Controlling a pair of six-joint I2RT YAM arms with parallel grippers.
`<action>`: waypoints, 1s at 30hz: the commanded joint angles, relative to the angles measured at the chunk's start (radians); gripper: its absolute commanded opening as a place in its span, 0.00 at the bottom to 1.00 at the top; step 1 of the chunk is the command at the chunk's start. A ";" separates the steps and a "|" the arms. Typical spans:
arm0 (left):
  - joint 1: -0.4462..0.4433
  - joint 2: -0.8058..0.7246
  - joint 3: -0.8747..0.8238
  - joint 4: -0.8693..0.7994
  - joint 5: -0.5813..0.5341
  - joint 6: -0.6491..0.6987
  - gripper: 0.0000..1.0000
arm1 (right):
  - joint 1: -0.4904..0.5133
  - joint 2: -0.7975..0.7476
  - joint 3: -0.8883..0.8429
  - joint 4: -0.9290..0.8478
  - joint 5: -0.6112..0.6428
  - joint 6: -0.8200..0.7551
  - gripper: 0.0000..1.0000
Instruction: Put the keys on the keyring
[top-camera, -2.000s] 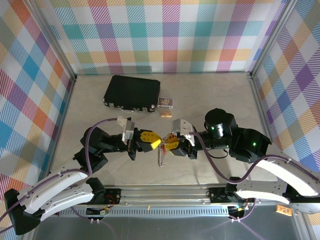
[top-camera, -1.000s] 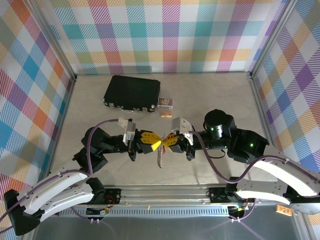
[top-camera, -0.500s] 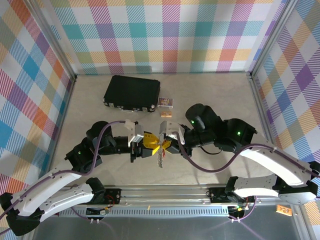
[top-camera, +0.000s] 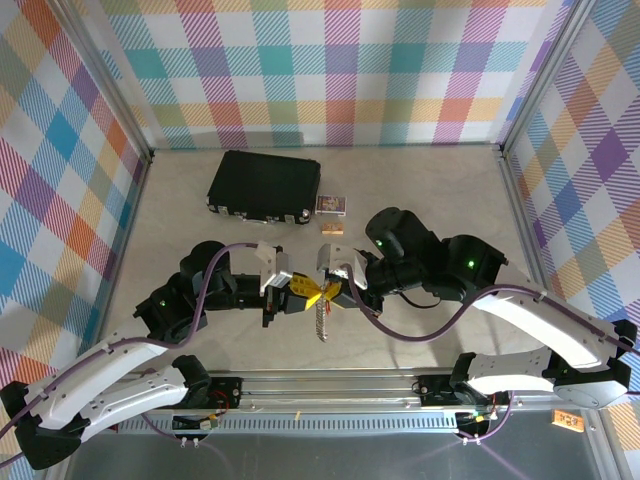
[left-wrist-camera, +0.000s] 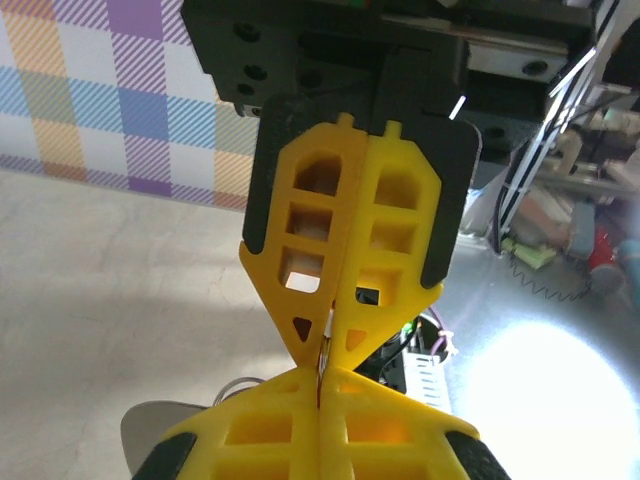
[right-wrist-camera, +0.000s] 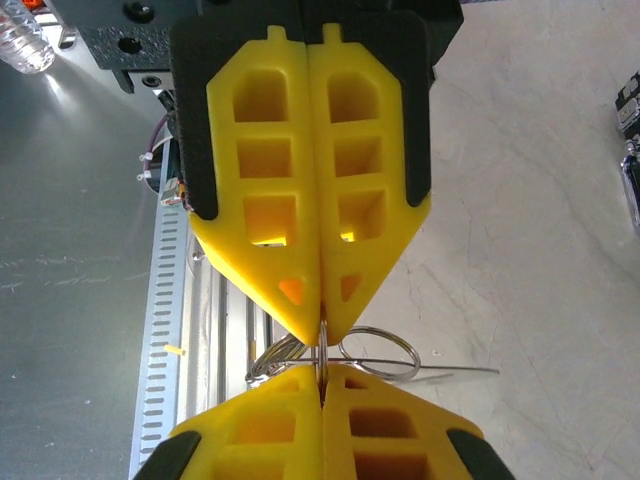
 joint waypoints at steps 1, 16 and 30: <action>-0.005 0.006 0.022 0.072 0.001 -0.014 0.00 | 0.009 -0.010 0.032 0.021 -0.060 -0.005 0.00; -0.005 -0.056 -0.031 0.359 0.042 -0.166 0.00 | 0.009 -0.124 -0.121 0.291 -0.133 0.179 0.18; -0.005 -0.069 -0.106 0.558 0.064 -0.265 0.00 | 0.009 -0.275 -0.262 0.489 -0.075 0.269 0.31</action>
